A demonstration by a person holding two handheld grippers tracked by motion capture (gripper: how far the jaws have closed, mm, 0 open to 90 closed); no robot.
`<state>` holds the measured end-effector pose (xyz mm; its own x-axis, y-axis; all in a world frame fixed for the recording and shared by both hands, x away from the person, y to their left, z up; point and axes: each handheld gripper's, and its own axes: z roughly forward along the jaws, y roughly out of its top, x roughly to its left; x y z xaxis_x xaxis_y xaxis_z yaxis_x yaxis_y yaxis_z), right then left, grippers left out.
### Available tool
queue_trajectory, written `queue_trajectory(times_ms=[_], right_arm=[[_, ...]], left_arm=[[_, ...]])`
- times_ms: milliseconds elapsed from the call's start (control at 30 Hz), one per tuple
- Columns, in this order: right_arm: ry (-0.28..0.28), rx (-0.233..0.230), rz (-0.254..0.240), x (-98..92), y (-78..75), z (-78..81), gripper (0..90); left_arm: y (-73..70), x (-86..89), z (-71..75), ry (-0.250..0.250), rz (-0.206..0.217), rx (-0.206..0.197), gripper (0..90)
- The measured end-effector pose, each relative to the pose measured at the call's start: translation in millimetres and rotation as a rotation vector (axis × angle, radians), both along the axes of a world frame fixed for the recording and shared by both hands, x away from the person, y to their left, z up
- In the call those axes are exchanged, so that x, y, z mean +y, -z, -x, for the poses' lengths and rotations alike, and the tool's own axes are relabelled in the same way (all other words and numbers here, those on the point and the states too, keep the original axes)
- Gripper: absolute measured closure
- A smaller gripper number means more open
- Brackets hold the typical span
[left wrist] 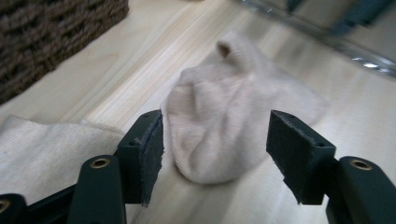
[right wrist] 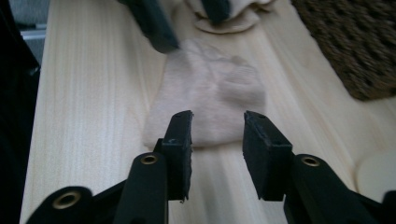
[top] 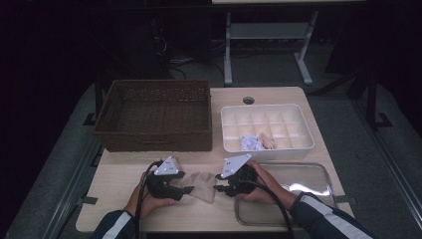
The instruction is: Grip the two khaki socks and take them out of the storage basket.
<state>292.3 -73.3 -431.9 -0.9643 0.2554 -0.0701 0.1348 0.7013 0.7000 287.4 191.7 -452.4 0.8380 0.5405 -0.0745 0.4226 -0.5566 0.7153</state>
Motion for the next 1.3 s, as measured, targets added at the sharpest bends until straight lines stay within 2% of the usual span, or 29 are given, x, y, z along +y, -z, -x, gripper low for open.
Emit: queue_trajectory(times_ms=[33,100,200,300,367,433,467,567,633,667,733,800,833,900,1000,1033,1200,1233,1267,1300], right_arm=[[-0.018,-0.018,0.001,2.0,1.5,-0.3,64.3],[-0.039,-0.018,0.008,7.5,4.7,0.9,67.4],[-0.064,-0.016,0.031,15.5,10.3,3.2,69.2],[-0.068,-0.017,0.060,20.5,16.1,4.3,69.2],[-0.056,-0.012,0.063,21.0,17.8,2.7,68.3],[-0.040,-0.015,0.069,21.0,19.7,0.6,66.8],[-0.038,-0.012,0.069,20.8,20.3,-0.4,66.6],[-0.026,-0.010,0.072,21.9,22.6,-3.1,66.6],[-0.023,-0.010,0.061,23.3,22.8,-5.2,67.2],[-0.001,0.001,0.060,24.3,21.6,-5.7,67.5],[0.006,-0.003,0.050,27.9,21.5,-9.3,68.3],[0.028,0.010,0.038,31.1,20.6,-10.3,68.7],[0.027,0.007,0.032,32.5,20.5,-12.7,69.0],[0.023,-0.010,0.013,34.6,18.3,-15.5,69.1],[0.038,0.018,-0.005,35.8,12.6,-15.4,66.9],[0.040,0.010,-0.006,33.1,10.8,-15.8,66.2],[0.062,0.033,-0.023,8.8,2.8,-16.0,59.9],[0.051,0.023,-0.023,4.2,2.0,-16.8,59.9],[0.067,0.049,-0.028,1.5,0.1,-15.2,60.0],[0.067,0.049,-0.034,-0.4,-0.3,-15.9,60.7]], left_arm=[[2.2,-1.5,-1.4,0.002,-0.010,0.002,37.8],[5.7,-4.0,-2.6,0.010,-0.032,0.011,38.4],[10.2,-4.6,-2.7,0.019,-0.077,0.011,47.1],[8.5,-2.7,-2.3,0.032,-0.079,0.017,59.8],[8.6,-1.7,-1.9,0.051,-0.071,0.019,73.3],[9.0,-1.6,-2.1,0.056,-0.058,0.027,79.9],[8.4,-1.1,-2.6,0.061,-0.065,0.024,80.9],[2.8,2.0,-1.9,0.060,-0.036,-0.003,82.6],[-5.9,5.7,0.1,0.050,0.031,-0.022,82.6],[-11.0,7.6,1.7,0.061,0.051,-0.040,82.7],[-20.3,9.4,6.0,0.064,0.074,-0.076,82.7],[-25.6,9.8,8.5,0.065,0.090,-0.091,82.7],[-29.0,10.0,9.6,0.062,0.088,-0.104,82.5],[-32.7,10.7,10.8,0.066,0.112,-0.108,81.9],[-36.7,8.2,13.4,0.067,0.105,-0.125,80.9],[-37.4,6.8,13.8,0.070,0.107,-0.127,80.8],[-39.6,-3.1,13.0,0.085,0.093,-0.129,79.9],[-40.6,-6.1,13.2,0.094,0.087,-0.131,79.9],[-41.7,-8.7,13.1,0.103,0.091,-0.137,80.5],[-43.0,-11.0,13.0,0.108,0.099,-0.137,81.2]])
